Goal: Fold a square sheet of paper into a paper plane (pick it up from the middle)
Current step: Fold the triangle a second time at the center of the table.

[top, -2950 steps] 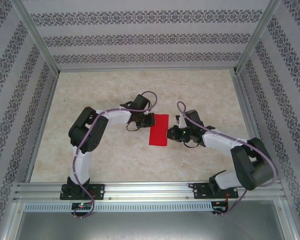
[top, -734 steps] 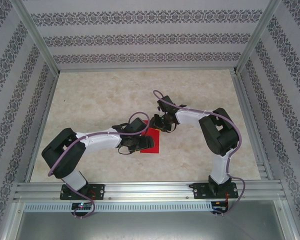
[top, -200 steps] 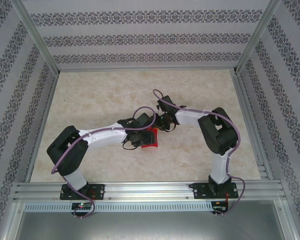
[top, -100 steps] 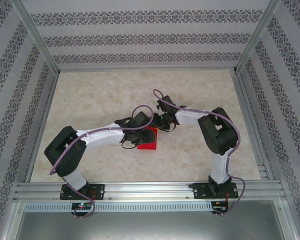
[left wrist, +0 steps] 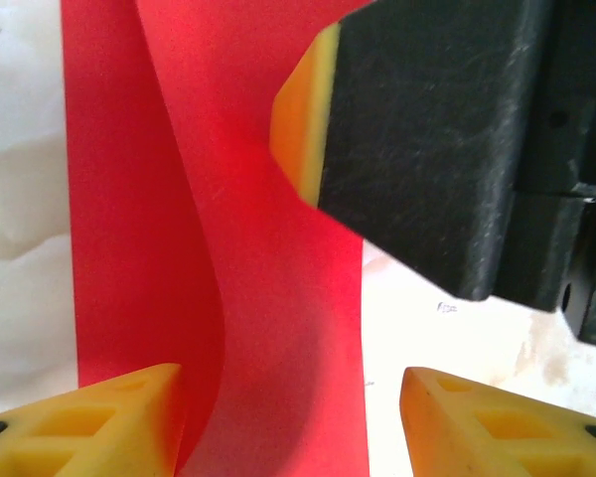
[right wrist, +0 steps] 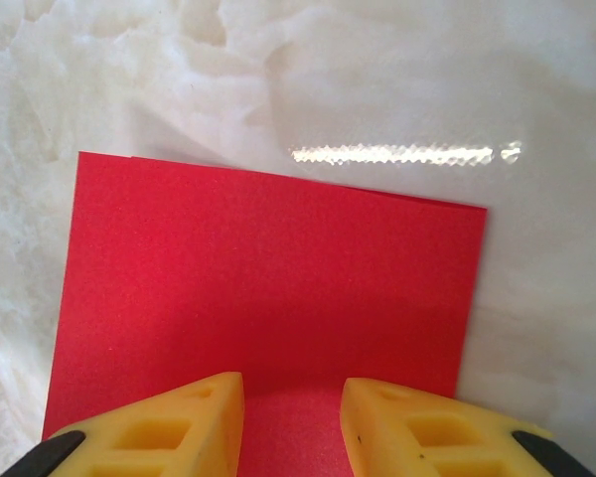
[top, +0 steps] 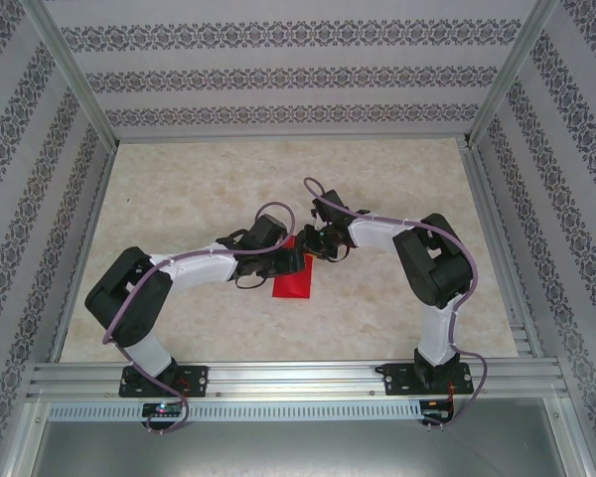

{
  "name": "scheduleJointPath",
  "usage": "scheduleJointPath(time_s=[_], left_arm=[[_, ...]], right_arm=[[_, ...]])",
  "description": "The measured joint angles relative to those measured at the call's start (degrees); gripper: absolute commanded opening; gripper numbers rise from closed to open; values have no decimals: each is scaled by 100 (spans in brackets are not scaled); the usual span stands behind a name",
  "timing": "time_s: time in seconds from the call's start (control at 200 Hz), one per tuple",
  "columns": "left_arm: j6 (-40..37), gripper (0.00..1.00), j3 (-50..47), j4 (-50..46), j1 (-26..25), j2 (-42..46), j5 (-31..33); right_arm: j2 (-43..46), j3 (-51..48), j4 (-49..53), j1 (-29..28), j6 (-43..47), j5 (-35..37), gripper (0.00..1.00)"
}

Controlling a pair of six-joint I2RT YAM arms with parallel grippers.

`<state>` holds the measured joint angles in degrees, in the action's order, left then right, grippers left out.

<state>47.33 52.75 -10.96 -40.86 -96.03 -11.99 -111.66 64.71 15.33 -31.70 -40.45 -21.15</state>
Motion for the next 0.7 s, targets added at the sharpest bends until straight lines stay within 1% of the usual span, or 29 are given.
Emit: scheduleJointPath(time_s=[0.215, 0.375, 0.594, 0.699], left_arm=[[-85, 60, -79, 232, 31, -138, -236], [-85, 61, -350, 323, 31, -111, -433], [-103, 61, -848, 503, 31, 284, -737], [-94, 59, -1016, 647, 31, 452, -890]], right_arm=[[-4, 0, 2, 0, 0, 0, 35], [-4, 0, 2, 0, 0, 0, 35], [-4, 0, 2, 0, 0, 0, 35], [-4, 2, 0, 0, 0, 0, 35]])
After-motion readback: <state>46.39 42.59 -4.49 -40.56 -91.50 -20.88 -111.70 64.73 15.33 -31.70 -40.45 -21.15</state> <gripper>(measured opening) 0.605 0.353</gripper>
